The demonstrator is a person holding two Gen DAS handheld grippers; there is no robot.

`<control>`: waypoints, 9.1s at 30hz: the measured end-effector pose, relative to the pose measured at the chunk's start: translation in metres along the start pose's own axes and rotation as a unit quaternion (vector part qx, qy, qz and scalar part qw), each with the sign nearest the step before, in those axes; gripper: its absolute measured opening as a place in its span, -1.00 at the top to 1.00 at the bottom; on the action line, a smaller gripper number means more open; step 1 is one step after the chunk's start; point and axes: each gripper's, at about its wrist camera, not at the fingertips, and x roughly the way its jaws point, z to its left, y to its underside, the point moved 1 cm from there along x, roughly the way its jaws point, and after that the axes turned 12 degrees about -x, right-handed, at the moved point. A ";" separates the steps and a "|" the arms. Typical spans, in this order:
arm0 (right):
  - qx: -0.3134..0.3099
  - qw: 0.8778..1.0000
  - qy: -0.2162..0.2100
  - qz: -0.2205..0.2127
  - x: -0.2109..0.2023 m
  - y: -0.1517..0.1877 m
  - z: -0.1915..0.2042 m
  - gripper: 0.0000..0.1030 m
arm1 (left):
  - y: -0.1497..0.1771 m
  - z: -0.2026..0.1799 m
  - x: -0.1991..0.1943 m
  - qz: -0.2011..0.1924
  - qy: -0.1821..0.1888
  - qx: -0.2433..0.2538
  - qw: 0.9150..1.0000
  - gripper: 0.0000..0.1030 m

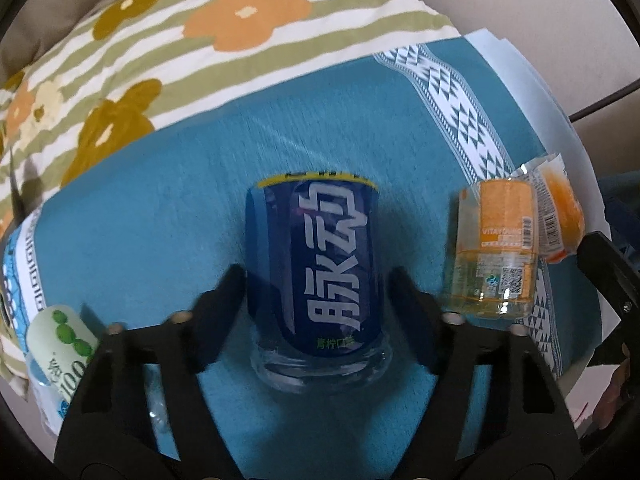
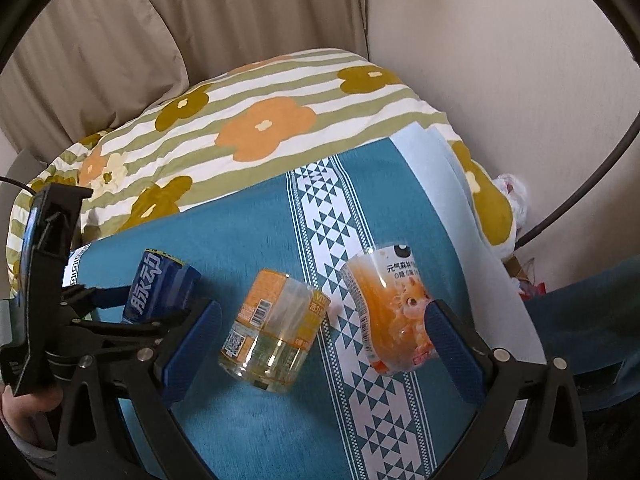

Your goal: Flip cup upright

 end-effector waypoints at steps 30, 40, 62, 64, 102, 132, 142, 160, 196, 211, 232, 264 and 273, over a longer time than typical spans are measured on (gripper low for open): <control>-0.105 0.990 -0.077 -0.048 -0.068 0.044 0.011 -0.97 | 0.116 0.017 -0.087 -0.085 -0.016 -0.160 0.983 -0.34; -0.161 0.980 -0.111 -0.024 -0.056 0.073 0.029 -0.97 | 0.154 0.016 -0.057 -0.054 -0.023 -0.186 0.981 -0.34; -0.131 0.986 -0.099 0.010 -0.042 0.093 0.028 -0.97 | 0.157 0.009 -0.036 -0.040 -0.026 -0.153 0.987 -0.88; -0.130 0.986 -0.099 0.011 -0.043 0.093 0.028 -0.97 | 0.159 0.010 -0.038 -0.040 -0.026 -0.153 0.987 -0.88; -0.103 0.916 -0.237 0.306 0.042 0.026 0.143 -0.96 | 0.205 0.176 -0.104 -0.067 -0.002 -0.230 0.971 -1.00; -0.046 0.931 -0.265 0.248 0.032 0.020 0.130 -0.12 | 0.184 0.180 -0.098 -0.059 0.023 -0.216 0.974 -1.00; -0.030 0.984 -0.173 -0.027 -0.011 0.039 0.125 -0.12 | 0.184 0.178 -0.117 -0.095 0.005 -0.210 0.973 -1.00; -0.141 0.976 -0.099 -0.134 -0.015 0.082 0.145 -0.12 | 0.203 0.167 -0.115 -0.103 -0.019 -0.206 0.973 -1.00; -0.152 0.978 -0.074 -0.124 -0.144 0.092 0.097 -0.98 | 0.244 0.097 -0.236 -0.229 -0.031 -0.193 0.954 -1.00; -0.135 0.985 -0.019 -0.101 -0.189 0.107 0.055 -0.98 | 0.262 0.047 -0.251 -0.273 -0.052 -0.168 0.946 -1.00; -0.120 0.987 -0.019 -0.106 -0.194 0.102 0.043 -0.98 | 0.257 0.032 -0.257 -0.289 -0.064 -0.158 0.942 -1.00; -0.120 0.987 -0.017 -0.105 -0.192 0.093 0.050 -0.98 | 0.251 0.048 -0.261 -0.295 -0.074 -0.161 0.939 -1.00; -0.122 0.987 -0.029 -0.099 -0.179 0.094 0.066 -0.98 | 0.249 0.053 -0.256 -0.290 -0.075 -0.159 0.941 -1.00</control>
